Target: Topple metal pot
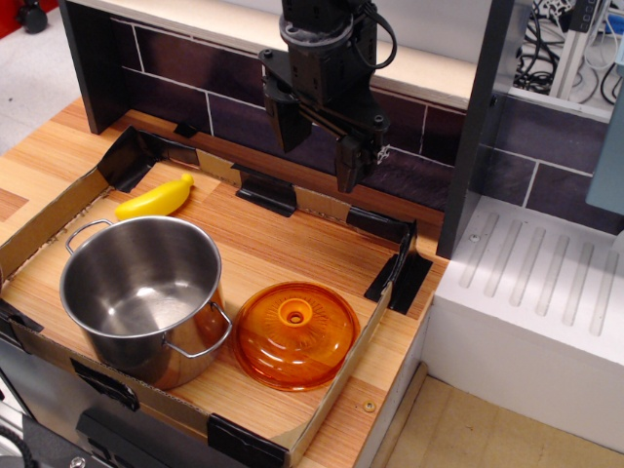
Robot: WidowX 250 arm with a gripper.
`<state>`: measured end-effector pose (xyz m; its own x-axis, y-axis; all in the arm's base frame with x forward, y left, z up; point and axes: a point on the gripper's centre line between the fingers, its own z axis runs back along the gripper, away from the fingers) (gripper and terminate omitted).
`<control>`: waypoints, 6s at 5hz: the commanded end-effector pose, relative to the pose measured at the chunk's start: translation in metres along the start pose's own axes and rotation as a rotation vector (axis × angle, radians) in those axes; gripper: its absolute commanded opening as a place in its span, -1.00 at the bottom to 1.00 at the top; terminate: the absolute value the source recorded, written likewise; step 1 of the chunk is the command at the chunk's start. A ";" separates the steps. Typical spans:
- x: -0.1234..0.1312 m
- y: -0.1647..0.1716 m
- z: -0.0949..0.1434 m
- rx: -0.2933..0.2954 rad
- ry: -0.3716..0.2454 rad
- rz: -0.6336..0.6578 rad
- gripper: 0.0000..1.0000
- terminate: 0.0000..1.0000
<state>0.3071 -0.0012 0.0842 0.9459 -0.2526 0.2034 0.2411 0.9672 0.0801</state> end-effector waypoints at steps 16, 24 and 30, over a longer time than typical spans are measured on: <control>-0.167 0.015 0.006 -0.083 0.240 -1.066 1.00 -1.00; -0.130 0.049 0.030 -0.574 0.622 -0.747 -1.00 -1.00; -0.098 0.063 0.013 -0.784 0.834 -0.620 -1.00 -1.00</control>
<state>0.2174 0.0724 0.0803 0.4069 -0.8392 -0.3607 0.4477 0.5274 -0.7220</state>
